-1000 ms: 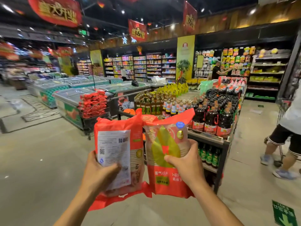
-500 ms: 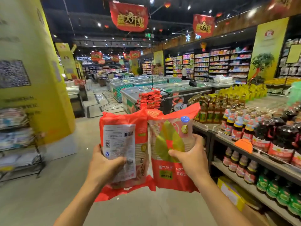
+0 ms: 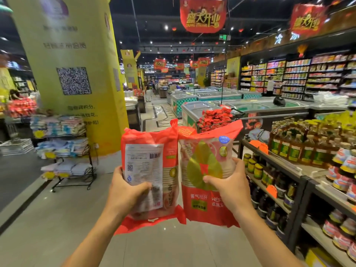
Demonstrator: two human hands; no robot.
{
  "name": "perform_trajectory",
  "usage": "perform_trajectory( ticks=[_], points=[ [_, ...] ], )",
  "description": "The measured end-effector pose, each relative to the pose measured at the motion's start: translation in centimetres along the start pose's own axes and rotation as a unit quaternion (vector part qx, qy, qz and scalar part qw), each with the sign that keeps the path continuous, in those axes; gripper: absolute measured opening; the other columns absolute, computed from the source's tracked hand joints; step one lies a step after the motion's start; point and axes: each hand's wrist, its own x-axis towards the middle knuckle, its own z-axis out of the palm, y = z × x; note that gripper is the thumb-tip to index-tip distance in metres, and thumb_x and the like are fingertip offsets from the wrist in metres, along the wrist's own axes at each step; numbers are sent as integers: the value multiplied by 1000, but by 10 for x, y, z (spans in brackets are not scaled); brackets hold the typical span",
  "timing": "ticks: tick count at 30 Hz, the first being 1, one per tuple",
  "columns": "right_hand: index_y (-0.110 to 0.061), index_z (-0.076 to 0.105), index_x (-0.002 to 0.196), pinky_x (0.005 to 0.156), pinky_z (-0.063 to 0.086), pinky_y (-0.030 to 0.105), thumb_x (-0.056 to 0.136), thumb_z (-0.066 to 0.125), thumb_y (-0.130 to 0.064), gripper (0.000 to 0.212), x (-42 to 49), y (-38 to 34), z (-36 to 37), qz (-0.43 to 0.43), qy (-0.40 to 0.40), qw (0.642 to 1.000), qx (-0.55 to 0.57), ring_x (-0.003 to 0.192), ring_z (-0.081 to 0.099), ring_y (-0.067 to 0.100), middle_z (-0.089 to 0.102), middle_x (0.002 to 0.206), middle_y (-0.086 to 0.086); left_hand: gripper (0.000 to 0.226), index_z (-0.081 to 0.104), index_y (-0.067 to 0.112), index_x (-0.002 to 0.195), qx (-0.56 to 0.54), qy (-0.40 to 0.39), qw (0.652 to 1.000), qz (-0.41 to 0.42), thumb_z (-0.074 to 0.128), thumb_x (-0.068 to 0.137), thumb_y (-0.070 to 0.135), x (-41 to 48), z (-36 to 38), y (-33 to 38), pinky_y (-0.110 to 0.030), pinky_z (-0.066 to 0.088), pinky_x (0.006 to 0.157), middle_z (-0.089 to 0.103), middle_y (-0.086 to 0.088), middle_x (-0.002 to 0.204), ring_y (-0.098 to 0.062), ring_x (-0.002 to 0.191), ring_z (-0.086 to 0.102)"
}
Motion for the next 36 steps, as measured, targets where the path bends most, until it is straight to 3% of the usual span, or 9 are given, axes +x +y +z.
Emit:
perform_trajectory(
  ticks=[5, 9, 13, 19, 27, 31, 36],
  points=[
    [-37, 42, 121, 83, 58, 48, 62, 95, -36, 80, 54, 7, 36, -7, -8, 1000, 9, 89, 66, 10, 63, 100, -17, 63, 48, 19, 115, -3, 12, 1000, 12, 86, 72, -7, 60, 13, -15, -25, 52, 71, 69, -2, 108, -15, 95, 69],
    [-43, 41, 112, 83, 59, 51, 54, 93, -45, 78, 116, 10, 69, -11, -3, 1000, 5, 90, 70, 15, 68, 100, -11, 62, 49, 17, 119, -17, 6, 1000, 18, 85, 74, -7, 125, 34, -25, -18, 50, 67, 67, 3, 107, -7, 92, 66],
    [-38, 42, 115, 84, 59, 51, 59, 96, -36, 77, 170, 5, 98, -23, -1, 1000, -3, 90, 68, 13, 66, 101, -12, 64, 51, 11, 123, -25, 5, 1000, 15, 85, 73, -8, 187, 50, -35, -12, 52, 59, 69, 3, 106, -5, 90, 67],
    [-38, 41, 116, 86, 58, 50, 61, 96, -32, 77, 232, 7, 135, -29, 3, 1000, -2, 91, 67, 12, 63, 101, -14, 73, 49, 14, 128, -37, 2, 999, 8, 88, 70, -5, 262, 66, -48, -31, 56, 78, 72, 0, 110, -16, 97, 72],
    [-44, 39, 115, 81, 61, 50, 53, 92, -47, 82, 321, 33, 180, -15, 0, 1000, -2, 90, 69, 13, 65, 103, -14, 68, 49, 21, 120, -33, 3, 999, 3, 89, 71, -1, 348, 105, -67, -33, 57, 81, 70, 3, 110, -16, 98, 71],
    [-40, 39, 119, 84, 60, 50, 59, 96, -38, 83, 378, 52, 200, -12, -6, 1000, 10, 92, 68, 12, 63, 105, -15, 67, 50, 21, 120, -14, -1, 1000, 0, 91, 70, 1, 400, 135, -78, -37, 59, 83, 71, 0, 114, -19, 101, 71],
    [-41, 39, 118, 85, 60, 50, 49, 93, -46, 88, 465, 76, 235, -1, -5, 999, 49, 96, 68, 13, 62, 107, -18, 64, 48, 30, 109, 10, -3, 1000, 4, 90, 71, 1, 478, 177, -85, -44, 61, 88, 71, 0, 114, -21, 103, 71]
  ],
)
